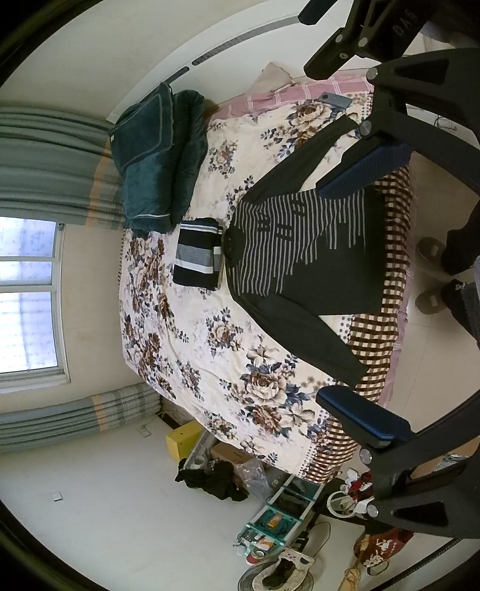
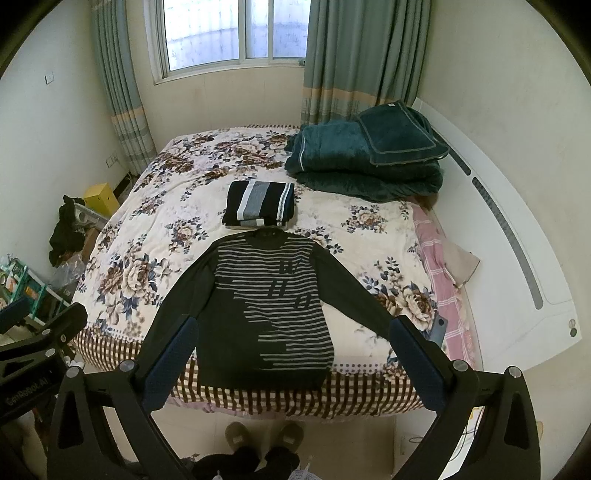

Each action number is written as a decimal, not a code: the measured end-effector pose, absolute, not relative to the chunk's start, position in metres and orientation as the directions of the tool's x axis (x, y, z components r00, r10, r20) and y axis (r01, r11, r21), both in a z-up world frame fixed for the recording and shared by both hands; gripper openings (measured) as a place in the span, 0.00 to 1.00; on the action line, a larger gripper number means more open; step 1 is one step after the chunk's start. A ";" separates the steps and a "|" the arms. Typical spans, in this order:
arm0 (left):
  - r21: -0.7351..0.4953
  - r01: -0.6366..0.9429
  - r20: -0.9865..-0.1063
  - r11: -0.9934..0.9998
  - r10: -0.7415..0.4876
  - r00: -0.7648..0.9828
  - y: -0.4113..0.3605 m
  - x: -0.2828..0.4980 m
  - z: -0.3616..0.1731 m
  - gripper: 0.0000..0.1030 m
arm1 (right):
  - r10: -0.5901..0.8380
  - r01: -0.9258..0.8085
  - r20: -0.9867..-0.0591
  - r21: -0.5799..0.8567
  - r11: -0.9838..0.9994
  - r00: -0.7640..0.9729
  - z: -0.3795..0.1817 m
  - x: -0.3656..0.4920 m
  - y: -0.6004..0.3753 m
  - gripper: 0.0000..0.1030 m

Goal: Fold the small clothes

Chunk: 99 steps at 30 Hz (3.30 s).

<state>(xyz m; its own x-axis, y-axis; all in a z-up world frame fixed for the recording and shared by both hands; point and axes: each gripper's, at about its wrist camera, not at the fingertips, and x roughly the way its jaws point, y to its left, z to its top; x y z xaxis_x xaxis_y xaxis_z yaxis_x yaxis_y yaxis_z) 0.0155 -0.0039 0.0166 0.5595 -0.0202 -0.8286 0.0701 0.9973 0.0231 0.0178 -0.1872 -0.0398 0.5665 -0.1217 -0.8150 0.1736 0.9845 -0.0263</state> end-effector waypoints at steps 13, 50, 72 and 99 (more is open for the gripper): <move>0.122 0.079 -0.754 0.989 0.040 0.656 -0.002 0.046 -0.023 1.00 | -0.123 0.240 -0.814 0.021 0.971 0.568 -0.048 0.037 -0.183 1.00; 0.300 0.183 -0.943 0.936 0.263 0.202 -0.189 0.303 -0.507 1.00 | -0.058 0.945 -0.965 0.236 0.228 0.255 -0.689 0.065 -0.726 0.06; 0.281 0.214 -0.955 0.935 0.252 0.153 -0.213 0.294 -0.529 1.00 | 0.030 0.853 -0.859 0.503 -0.136 0.511 -0.735 0.042 -0.737 0.05; 0.292 0.181 -0.951 0.939 0.264 0.161 -0.193 0.302 -0.534 1.00 | -0.015 0.686 -0.701 0.702 -0.193 0.713 -0.752 0.056 -0.697 0.11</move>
<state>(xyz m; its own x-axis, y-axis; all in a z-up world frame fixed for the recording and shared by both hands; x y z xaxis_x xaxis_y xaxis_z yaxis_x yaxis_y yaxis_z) 0.3025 -0.1933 -0.5339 0.1610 0.2643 -0.9509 0.1814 0.9391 0.2917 0.0565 -0.6973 -0.7519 0.7133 -0.0147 -0.7008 0.6856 -0.1933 0.7019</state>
